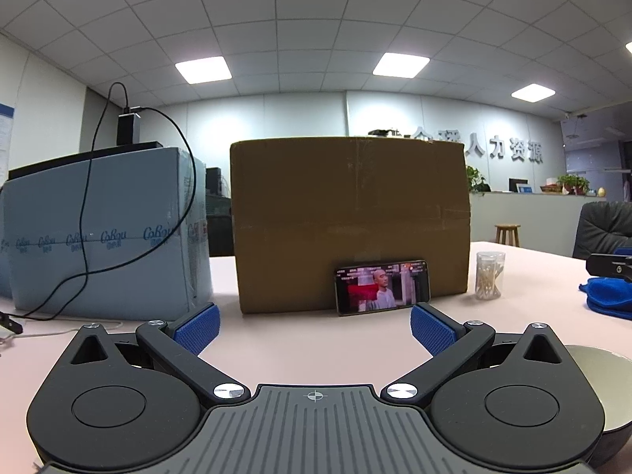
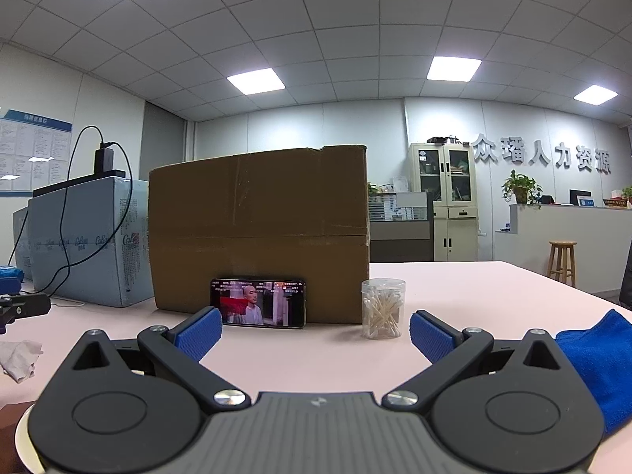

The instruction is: Clean bowl

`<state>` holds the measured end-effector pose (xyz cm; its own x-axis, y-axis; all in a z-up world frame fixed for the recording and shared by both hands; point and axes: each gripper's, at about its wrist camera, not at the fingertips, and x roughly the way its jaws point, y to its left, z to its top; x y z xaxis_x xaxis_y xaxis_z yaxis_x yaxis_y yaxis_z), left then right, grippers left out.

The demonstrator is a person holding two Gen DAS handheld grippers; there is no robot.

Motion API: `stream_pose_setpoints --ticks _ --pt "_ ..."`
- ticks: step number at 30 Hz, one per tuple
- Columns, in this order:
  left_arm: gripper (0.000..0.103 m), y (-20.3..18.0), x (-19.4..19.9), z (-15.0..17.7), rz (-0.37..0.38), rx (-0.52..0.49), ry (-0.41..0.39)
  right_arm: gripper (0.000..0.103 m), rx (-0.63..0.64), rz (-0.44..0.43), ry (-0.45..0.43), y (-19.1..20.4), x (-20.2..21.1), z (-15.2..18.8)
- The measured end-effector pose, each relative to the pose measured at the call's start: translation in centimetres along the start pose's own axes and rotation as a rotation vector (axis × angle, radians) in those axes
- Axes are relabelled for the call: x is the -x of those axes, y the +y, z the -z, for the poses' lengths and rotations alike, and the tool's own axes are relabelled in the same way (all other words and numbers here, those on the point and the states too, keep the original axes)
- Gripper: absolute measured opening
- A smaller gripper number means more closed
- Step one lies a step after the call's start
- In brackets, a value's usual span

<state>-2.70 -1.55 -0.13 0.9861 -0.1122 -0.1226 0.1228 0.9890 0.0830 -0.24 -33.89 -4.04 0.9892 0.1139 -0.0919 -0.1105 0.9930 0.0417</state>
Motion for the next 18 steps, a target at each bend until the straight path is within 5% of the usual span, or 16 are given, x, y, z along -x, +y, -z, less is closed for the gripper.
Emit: stream_pose_setpoints --ticks 8,18 --pt "0.103 -0.17 -0.27 0.03 -0.040 0.006 0.079 0.103 -0.021 -0.032 0.021 -0.21 -0.06 -0.09" --pt "0.103 0.13 0.27 0.09 -0.005 0.008 0.071 0.103 -0.018 -0.042 0.041 -0.05 -0.32 -0.02"
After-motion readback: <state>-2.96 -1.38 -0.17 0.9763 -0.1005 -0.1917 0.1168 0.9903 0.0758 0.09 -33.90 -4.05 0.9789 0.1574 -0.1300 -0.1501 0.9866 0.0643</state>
